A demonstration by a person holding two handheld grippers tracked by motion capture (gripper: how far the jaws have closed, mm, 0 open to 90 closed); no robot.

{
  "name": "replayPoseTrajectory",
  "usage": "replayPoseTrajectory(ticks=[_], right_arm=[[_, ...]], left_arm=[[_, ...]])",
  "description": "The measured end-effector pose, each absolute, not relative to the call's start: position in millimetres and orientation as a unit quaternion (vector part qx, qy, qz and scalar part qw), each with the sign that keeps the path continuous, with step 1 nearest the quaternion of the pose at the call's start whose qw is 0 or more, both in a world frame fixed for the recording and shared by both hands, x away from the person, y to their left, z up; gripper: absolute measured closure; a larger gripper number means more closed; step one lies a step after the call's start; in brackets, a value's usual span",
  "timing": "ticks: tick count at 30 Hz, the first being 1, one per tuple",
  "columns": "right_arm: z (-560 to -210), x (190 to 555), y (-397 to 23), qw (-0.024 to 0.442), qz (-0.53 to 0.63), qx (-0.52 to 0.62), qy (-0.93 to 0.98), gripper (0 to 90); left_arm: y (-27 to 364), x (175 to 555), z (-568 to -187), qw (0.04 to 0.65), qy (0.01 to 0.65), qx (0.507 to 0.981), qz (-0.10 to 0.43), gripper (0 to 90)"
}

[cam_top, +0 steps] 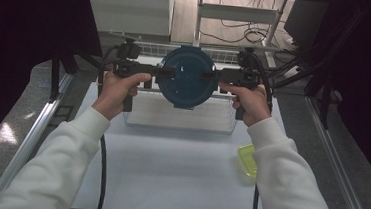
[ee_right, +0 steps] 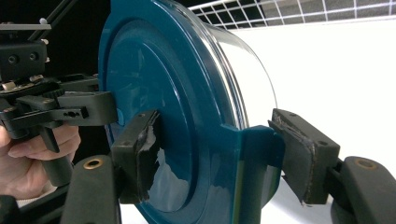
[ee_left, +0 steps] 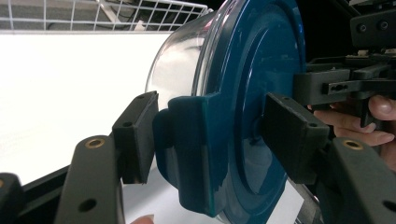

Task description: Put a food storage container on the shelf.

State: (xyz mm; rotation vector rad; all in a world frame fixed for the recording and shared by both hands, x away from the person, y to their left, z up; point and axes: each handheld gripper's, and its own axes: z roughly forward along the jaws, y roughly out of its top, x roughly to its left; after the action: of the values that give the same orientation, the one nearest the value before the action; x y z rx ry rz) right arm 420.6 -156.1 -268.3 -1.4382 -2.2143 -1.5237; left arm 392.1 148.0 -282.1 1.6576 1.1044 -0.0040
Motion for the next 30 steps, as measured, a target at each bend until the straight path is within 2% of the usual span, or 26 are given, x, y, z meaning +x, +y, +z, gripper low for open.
replayPoseTrajectory(ticks=[17,30], right_arm=[[-255.1,449.5,-152.1,0.029,-0.503,-0.47,-0.725,34.6],[-284.2,485.1,-149.6,0.055,-0.487,-0.5,-0.714,34.0]], left_arm=[[152.4,423.7,-280.0,0.559,0.47,0.683,-0.01,38.0],[153.2,455.1,-307.3,0.543,0.495,0.678,-0.034,37.8]])
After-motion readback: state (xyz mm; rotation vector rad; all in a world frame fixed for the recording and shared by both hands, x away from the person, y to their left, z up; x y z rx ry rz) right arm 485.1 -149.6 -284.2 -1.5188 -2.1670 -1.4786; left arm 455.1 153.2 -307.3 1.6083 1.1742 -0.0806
